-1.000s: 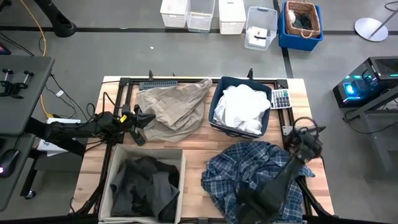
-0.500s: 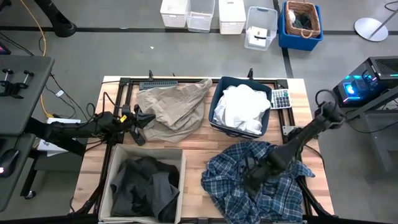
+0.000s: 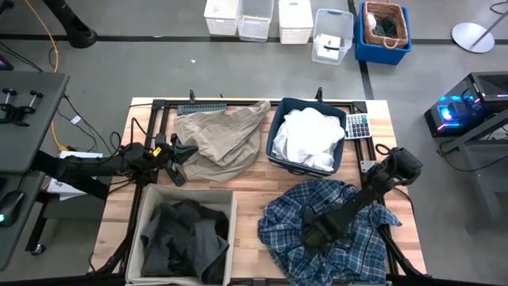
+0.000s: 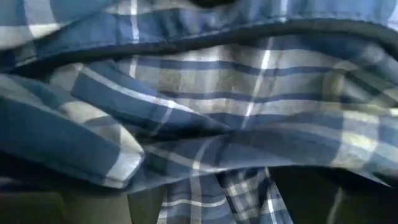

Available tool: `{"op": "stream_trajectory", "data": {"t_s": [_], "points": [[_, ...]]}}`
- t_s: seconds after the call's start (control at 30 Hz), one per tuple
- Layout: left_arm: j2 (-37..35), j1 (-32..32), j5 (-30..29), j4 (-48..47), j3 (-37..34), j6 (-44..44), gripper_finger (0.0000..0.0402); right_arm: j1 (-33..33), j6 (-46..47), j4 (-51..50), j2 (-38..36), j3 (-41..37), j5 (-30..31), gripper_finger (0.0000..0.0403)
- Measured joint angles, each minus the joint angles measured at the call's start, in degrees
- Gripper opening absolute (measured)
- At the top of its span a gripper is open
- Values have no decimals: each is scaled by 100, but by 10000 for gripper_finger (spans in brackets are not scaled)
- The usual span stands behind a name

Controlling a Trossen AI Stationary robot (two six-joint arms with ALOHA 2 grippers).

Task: Sort clothes
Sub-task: Put the blue checkered polo shirt into the white laundry bin

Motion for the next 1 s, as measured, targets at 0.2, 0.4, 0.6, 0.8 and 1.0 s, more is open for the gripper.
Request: {"op": "stream_trajectory", "data": {"t_s": [0.2,0.4,0.6,0.8,1.0], "points": [[-1,-1,-1,3,0,-1,0,30,-299,283,20,-9,439,207],[-1,0,-1,3,0,0,0,118,-385,1053,52,44,1296,22],[2,1,-3,-3,0,-1,0,96,-632,1133,-621,835,2191,9],[2,-1,1,-1,2,1,0,-2,-1069,447,-2122,2180,4261,8],[2,-1,1,-2,2,2,0,-199,-3779,1988,-2629,3790,6680,8]]}}
